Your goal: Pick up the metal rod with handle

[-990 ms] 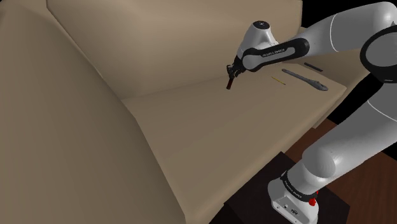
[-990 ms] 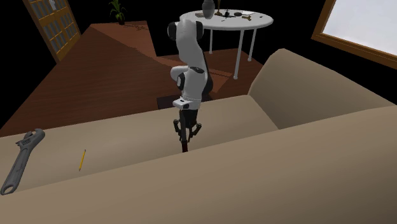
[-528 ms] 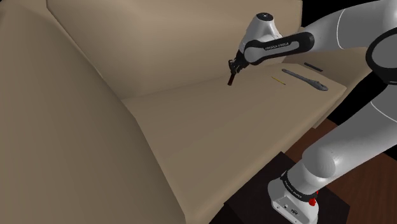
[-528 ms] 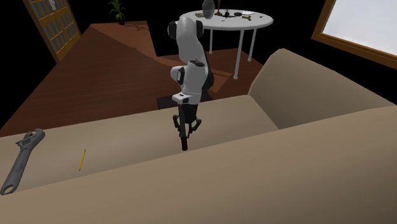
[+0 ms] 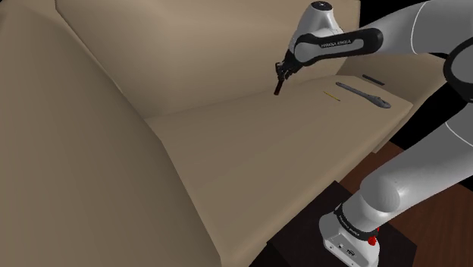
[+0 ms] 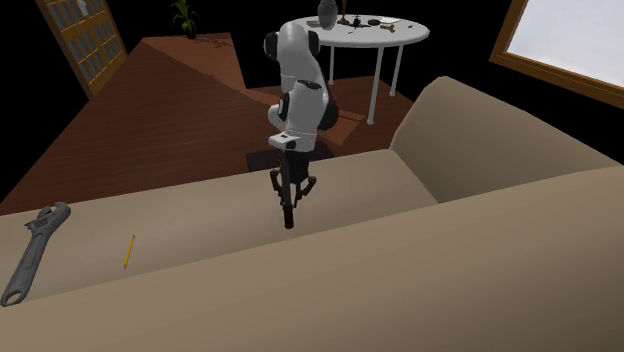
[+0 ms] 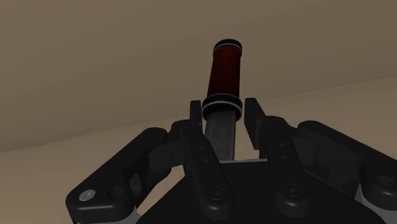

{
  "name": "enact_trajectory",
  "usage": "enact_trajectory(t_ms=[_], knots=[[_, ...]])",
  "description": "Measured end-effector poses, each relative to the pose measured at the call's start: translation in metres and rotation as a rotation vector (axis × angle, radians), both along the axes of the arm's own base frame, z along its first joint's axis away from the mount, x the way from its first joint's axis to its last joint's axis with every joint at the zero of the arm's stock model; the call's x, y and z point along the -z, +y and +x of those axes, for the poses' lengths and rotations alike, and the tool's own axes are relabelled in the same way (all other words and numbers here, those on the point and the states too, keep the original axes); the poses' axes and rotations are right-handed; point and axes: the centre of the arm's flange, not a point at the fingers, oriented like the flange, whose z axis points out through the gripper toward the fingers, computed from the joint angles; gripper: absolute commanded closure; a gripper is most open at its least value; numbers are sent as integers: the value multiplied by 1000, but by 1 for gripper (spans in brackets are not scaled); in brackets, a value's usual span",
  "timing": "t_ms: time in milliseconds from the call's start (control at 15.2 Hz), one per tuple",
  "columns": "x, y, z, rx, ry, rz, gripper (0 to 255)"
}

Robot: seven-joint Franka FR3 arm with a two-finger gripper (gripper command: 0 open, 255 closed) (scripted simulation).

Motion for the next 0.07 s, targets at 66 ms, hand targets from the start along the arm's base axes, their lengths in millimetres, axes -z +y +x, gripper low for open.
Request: enact_trajectory(t_ms=[66], knots=[[-4, 1, 0, 0, 0, 0, 255]])
